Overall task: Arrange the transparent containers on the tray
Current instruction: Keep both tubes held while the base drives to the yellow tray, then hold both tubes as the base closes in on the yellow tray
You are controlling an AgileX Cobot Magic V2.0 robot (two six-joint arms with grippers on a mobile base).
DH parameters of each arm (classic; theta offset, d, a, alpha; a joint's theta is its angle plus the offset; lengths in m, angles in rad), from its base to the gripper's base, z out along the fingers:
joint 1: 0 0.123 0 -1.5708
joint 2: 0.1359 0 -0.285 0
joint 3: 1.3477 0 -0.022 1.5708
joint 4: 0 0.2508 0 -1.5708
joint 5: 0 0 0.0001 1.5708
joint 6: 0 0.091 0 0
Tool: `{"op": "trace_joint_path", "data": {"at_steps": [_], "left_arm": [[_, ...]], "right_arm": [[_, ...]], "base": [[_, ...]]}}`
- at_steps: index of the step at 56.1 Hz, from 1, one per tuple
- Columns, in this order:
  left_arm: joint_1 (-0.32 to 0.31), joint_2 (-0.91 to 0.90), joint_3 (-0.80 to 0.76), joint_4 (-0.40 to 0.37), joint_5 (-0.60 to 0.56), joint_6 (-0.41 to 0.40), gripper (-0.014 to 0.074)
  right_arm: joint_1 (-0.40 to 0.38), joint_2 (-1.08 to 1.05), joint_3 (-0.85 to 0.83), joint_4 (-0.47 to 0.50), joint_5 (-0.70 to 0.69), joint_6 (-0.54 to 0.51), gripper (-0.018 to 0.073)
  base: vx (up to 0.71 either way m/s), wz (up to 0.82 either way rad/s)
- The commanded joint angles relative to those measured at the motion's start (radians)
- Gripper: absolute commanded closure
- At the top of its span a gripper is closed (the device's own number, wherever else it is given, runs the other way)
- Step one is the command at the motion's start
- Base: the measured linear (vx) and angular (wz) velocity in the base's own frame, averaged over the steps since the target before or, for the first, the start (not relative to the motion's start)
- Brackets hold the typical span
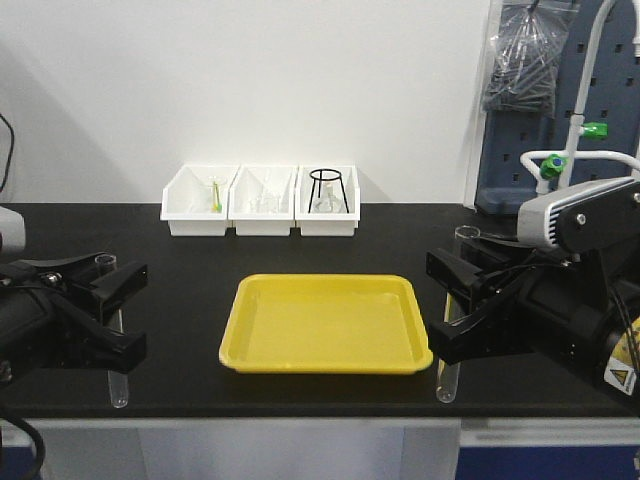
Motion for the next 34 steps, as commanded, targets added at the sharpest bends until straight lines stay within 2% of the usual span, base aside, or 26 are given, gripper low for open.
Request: {"op": "trace_joint_path", "data": {"at_steps": [1, 34], "left_arm": [[-0.003, -0.019, -0.028, -0.010, -0.082, -0.009, 0.0603], [-0.003, -0.019, -0.028, -0.010, -0.082, -0.009, 0.0603]], "right_arm": [[-0.001, -0.024, -0.032, 0.005, -0.076, -0.004, 0.0572], [-0.001, -0.024, -0.032, 0.005, -0.077, -0.004, 0.0572]], "base": [[0.43, 0.01], [0.43, 0.01]]}}
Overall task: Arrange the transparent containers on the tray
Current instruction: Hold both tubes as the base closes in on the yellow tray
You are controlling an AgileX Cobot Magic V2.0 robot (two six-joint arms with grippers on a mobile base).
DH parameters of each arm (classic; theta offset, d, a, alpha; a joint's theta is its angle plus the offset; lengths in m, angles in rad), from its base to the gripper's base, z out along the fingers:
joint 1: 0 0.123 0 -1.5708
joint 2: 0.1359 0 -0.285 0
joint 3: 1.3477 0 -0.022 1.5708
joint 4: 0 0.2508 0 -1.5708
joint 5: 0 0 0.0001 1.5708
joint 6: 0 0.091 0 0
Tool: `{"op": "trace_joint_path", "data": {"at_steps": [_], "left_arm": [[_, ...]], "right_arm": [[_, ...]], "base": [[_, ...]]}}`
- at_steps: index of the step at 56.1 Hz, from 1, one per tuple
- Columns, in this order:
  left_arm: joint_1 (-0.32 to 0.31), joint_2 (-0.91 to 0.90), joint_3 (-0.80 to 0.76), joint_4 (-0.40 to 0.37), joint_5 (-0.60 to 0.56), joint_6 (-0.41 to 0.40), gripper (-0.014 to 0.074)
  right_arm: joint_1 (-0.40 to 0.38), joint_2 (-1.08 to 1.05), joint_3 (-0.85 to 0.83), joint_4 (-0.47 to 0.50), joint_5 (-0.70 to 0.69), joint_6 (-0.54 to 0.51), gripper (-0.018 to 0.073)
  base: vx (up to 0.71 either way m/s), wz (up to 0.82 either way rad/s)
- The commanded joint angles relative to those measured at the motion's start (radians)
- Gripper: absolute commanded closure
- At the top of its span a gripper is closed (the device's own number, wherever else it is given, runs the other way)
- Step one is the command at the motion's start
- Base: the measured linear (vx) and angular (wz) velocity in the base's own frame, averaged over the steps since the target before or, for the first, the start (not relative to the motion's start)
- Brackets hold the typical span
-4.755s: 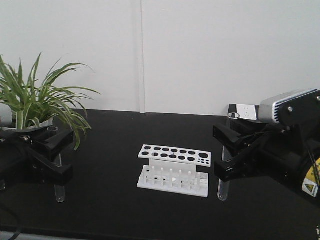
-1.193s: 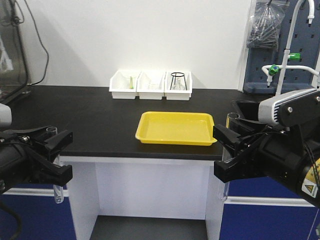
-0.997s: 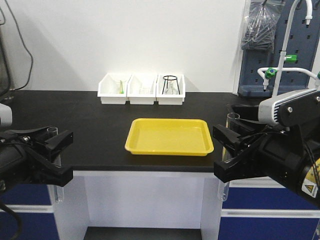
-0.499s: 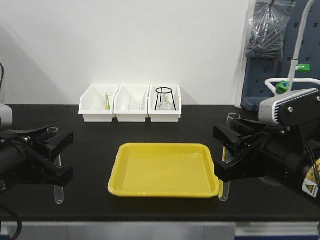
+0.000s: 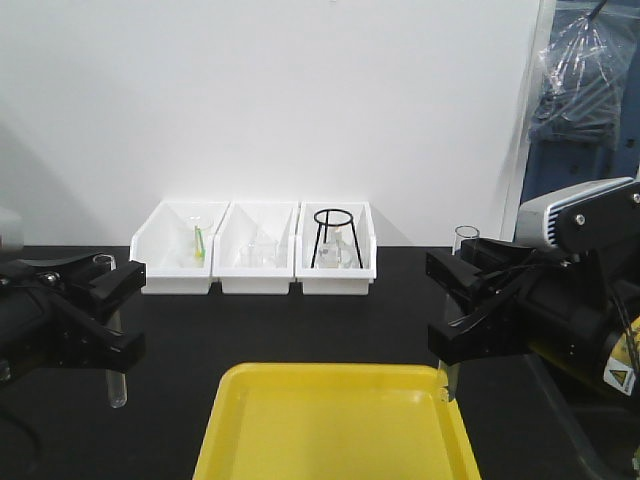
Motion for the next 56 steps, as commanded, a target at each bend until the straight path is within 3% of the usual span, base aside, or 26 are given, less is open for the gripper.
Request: {"op": "trace_joint_path", "data": {"at_steps": [1, 24, 56], "left_arm": [[-0.003, -0.019, -0.028, -0.010, -0.082, -0.009, 0.0603], [-0.003, -0.007, -0.028, -0.010, -0.083, -0.009, 0.0603], [-0.003, 0.085, -0.028, -0.010, -0.082, -0.009, 0.0603]], "right_arm": [[-0.001, -0.024, -0.032, 0.005, -0.077, -0.004, 0.0572], [-0.001, -0.024, -0.032, 0.005, -0.077, -0.004, 0.0572], [-0.001, -0.024, -0.032, 0.005, -0.081, -0.004, 0.0572]], "base": [[0.39, -0.04], [0.30, -0.03], [0.07, 0.01]]}}
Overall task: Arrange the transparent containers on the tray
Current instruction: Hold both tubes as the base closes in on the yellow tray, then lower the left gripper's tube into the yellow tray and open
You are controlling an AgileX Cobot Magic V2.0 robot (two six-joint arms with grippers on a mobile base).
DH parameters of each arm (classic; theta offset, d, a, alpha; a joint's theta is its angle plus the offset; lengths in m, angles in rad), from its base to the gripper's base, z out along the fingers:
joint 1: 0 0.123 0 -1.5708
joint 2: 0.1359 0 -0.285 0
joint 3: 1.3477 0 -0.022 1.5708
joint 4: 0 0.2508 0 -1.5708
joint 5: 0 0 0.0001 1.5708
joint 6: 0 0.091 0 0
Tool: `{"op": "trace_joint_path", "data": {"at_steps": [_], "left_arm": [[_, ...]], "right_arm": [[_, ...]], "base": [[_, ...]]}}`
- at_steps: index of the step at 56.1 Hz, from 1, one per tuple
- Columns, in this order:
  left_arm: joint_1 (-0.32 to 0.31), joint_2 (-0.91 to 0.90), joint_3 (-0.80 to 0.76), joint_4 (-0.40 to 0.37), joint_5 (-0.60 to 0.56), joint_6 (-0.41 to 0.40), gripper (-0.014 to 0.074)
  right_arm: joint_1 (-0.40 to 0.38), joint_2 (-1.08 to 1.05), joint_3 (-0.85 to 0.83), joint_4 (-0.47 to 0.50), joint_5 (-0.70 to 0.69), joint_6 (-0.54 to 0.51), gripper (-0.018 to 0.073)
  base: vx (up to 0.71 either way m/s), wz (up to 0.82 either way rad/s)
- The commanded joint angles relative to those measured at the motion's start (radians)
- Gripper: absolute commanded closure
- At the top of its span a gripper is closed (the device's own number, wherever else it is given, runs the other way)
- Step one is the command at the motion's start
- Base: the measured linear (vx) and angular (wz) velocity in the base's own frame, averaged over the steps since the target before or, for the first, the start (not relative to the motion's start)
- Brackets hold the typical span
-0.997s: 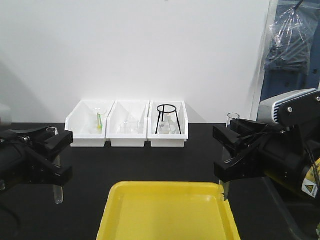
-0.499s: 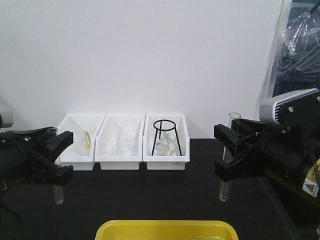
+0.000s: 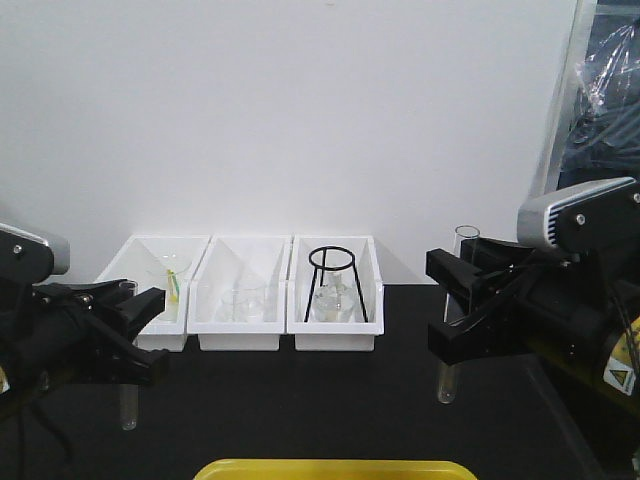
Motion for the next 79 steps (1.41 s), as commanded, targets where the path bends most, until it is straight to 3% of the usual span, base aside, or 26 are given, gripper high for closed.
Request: {"op": "trace_joint_path", "data": {"at_steps": [1, 32, 36, 40, 55, 61, 69, 73, 79], "left_arm": [[-0.003, -0.013, -0.028, -0.010, -0.083, -0.009, 0.0603], [-0.003, -0.001, -0.027, -0.011, -0.080, -0.010, 0.0603], [-0.007, -0.001, -0.028, -0.044, 0.014, -0.134, 0.0603], [-0.007, -0.001, -0.028, -0.045, 0.096, -0.184, 0.0603], [-0.007, 0.003, -0.140, -0.075, 0.376, -0.183, 0.0600], [-0.015, 0.045, -0.222, -0.158, 0.516, -0.133, 0.0600], [-0.045, 0.150, -0.305, -0.373, 0.647, 0.059, 0.0598], [-0.053, 0.206, -0.330, -0.466, 0.667, 0.123, 0.0596], [-0.057, 0.288, -0.357, -0.574, 0.665, 0.155, 0.0597]], "right_arm": [[-0.001, -0.024, -0.032, 0.005, -0.079, -0.004, 0.0572], [-0.001, -0.024, -0.032, 0.005, -0.076, -0.004, 0.0572], [-0.001, -0.024, -0.032, 0.005, -0.076, -0.004, 0.0572], [-0.001, -0.024, -0.032, 0.005, -0.076, -0.004, 0.0572], [-0.001, -0.024, -0.032, 0.005, -0.076, -0.004, 0.0572], [-0.001, -0.024, -0.032, 0.005, -0.076, -0.004, 0.0572], [-0.001, -0.024, -0.032, 0.005, -0.076, -0.004, 0.0572], [-0.001, -0.024, -0.032, 0.005, -0.072, -0.004, 0.0572], [-0.001, -0.024, -0.032, 0.005, -0.072, -0.004, 0.0572]], "base": [[0.00, 0.00], [0.00, 0.00], [0.00, 0.00], [0.00, 0.00], [0.00, 0.00], [0.00, 0.00], [0.00, 0.00], [0.00, 0.00], [0.00, 0.00]]}}
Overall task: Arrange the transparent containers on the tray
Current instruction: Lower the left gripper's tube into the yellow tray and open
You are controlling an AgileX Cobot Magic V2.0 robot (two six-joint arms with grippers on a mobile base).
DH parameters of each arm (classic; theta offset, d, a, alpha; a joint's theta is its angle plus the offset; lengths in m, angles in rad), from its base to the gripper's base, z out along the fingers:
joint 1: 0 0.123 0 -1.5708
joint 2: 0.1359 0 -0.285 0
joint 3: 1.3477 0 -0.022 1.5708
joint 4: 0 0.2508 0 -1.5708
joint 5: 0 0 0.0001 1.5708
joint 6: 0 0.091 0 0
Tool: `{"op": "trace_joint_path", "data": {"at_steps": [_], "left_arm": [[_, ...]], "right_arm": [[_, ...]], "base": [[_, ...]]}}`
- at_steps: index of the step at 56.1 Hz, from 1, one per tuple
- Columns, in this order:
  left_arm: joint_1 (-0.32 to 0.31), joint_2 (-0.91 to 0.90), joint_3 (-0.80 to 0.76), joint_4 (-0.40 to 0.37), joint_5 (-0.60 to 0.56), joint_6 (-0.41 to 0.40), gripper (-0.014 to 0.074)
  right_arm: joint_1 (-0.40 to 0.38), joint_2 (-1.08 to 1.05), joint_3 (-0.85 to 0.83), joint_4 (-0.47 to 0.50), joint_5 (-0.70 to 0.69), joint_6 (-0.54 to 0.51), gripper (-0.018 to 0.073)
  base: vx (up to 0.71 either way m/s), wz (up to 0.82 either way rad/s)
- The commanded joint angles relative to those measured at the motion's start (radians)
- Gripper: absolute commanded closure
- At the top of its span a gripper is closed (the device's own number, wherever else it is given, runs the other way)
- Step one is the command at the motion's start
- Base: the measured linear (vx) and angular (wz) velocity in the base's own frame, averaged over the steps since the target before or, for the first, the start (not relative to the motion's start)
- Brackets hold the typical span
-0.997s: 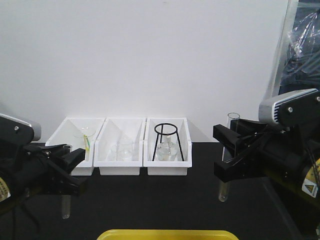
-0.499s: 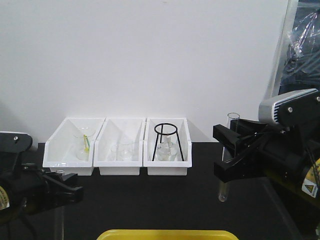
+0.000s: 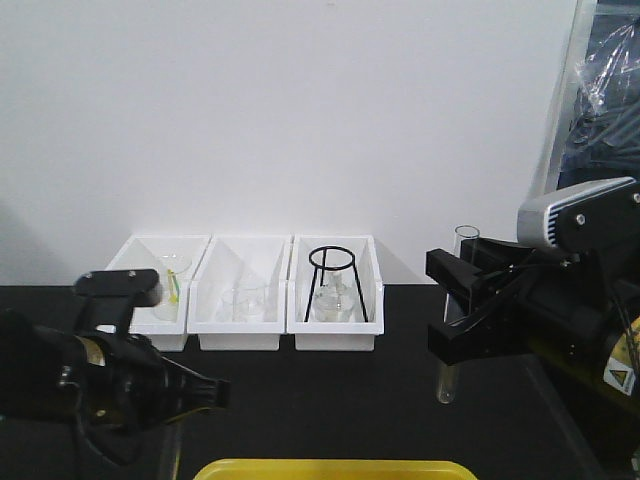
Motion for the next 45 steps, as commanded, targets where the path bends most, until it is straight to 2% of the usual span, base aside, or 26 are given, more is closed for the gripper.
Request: {"op": "trace_joint_path", "data": {"at_steps": [1, 18, 36, 45], "left_arm": [[-0.007, 0.030, -0.056, -0.125, -0.046, 0.041, 0.0597], [-0.007, 0.237, -0.100, -0.221, -0.009, 0.056, 0.0597], [-0.007, 0.368, -0.100, -0.223, -0.032, 0.057, 0.0582], [-0.007, 0.388, -0.100, -0.218, -0.046, 0.057, 0.0523]], "right_arm": [[-0.001, -0.024, -0.032, 0.005, -0.072, -0.004, 0.0572], [-0.001, -0.024, -0.032, 0.005, -0.057, -0.004, 0.0572], [-0.001, -0.024, -0.032, 0.005, -0.048, -0.004, 0.0572], [-0.001, -0.024, -0.032, 0.005, -0.048, -0.004, 0.0572]], "base": [[0.00, 0.00], [0.00, 0.00], [0.00, 0.00], [0.00, 0.00]]}}
